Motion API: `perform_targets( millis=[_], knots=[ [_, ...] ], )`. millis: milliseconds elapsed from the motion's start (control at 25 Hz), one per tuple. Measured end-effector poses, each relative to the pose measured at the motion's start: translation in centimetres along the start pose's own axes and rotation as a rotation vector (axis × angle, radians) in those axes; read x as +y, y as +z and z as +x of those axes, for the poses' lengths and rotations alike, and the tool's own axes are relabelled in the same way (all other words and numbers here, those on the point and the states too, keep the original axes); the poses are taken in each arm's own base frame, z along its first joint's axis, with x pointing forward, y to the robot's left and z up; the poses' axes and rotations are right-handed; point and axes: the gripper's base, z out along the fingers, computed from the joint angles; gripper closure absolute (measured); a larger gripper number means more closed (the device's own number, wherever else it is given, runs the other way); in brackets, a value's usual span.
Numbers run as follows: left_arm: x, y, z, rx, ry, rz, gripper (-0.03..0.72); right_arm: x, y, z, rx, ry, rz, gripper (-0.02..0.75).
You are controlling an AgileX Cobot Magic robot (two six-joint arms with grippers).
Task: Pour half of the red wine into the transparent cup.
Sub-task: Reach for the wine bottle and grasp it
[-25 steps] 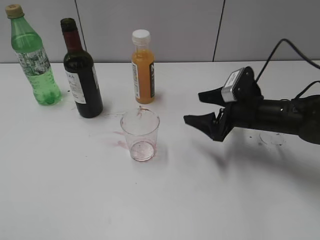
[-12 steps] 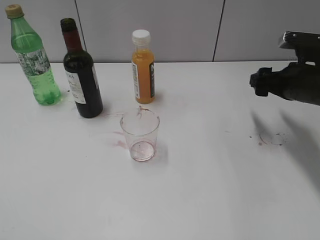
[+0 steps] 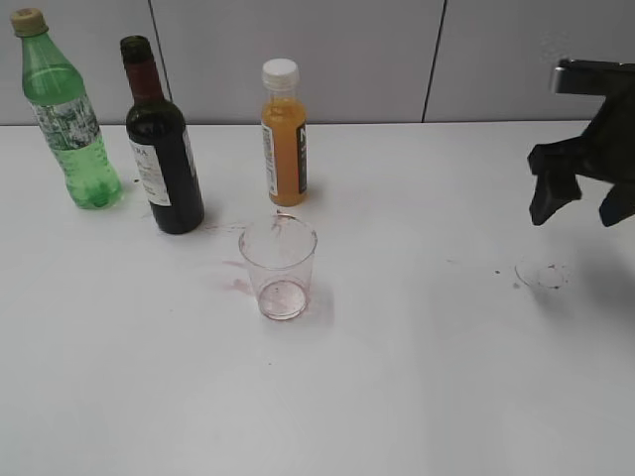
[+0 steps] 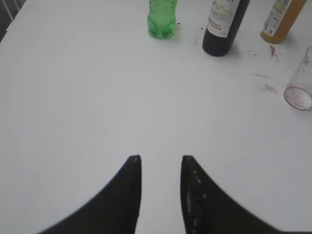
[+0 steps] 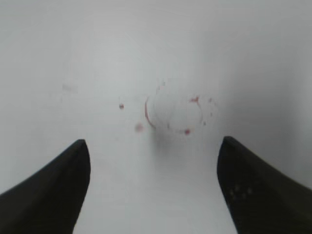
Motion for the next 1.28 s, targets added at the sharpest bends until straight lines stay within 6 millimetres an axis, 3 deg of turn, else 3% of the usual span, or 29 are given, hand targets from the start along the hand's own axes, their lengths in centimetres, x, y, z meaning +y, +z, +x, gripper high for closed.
perform_targets(
  millis=[160, 320, 440, 640, 960, 1280],
  knots=[
    [0.0, 0.0, 0.0, 0.0, 0.0, 0.0, 0.48, -0.2, -3.2, 0.2, 0.128, -0.049, 0.05, 0.136],
    [0.0, 0.0, 0.0, 0.0, 0.0, 0.0, 0.48, -0.3, -6.1, 0.8, 0.079, -0.083, 0.061, 0.136],
    [0.0, 0.0, 0.0, 0.0, 0.0, 0.0, 0.48, -0.2, -9.4, 1.7, -0.014, -0.084, 0.049, 0.136],
    [0.0, 0.0, 0.0, 0.0, 0.0, 0.0, 0.48, -0.5, -13.0, 5.8, -0.1, -0.085, 0.038, 0.136],
    [0.0, 0.0, 0.0, 0.0, 0.0, 0.0, 0.48, -1.6, -12.9, 15.9, -0.095, -0.085, 0.035, 0.136],
    [0.0, 0.0, 0.0, 0.0, 0.0, 0.0, 0.48, -1.9, -11.4, 22.3, -0.181, -0.07, -0.018, 0.136]
  ],
)
